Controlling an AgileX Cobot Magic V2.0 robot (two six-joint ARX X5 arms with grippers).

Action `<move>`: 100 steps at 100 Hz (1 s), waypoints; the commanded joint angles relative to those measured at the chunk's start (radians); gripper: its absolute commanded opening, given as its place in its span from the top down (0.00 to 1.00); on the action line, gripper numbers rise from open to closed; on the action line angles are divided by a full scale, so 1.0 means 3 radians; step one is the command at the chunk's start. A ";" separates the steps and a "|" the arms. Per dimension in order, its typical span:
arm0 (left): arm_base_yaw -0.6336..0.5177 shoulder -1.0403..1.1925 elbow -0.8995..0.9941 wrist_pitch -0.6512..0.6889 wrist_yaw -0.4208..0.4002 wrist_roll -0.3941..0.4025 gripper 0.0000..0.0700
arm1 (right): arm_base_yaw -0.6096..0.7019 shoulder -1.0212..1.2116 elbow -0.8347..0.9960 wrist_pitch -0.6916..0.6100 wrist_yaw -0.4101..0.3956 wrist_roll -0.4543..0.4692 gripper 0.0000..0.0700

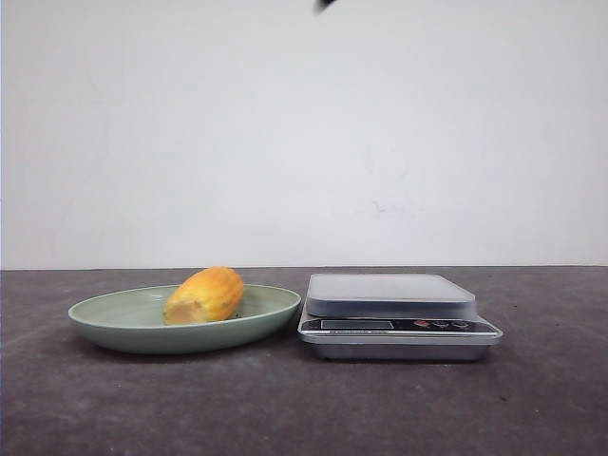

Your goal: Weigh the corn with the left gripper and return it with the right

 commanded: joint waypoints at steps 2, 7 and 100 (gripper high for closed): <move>-0.0027 0.0008 0.0041 0.0038 -0.0018 0.0037 0.39 | 0.0050 -0.0360 0.0060 -0.0192 0.0146 -0.0198 0.31; -0.0027 0.0008 0.0041 0.0038 -0.0018 0.0058 0.39 | 0.0052 -0.0613 0.0060 -0.0345 0.0301 -0.0249 0.31; -0.0027 0.0009 0.0041 0.0052 -0.0006 0.0168 0.39 | 0.0045 -0.2813 0.0046 -0.2308 0.0871 -0.0108 0.36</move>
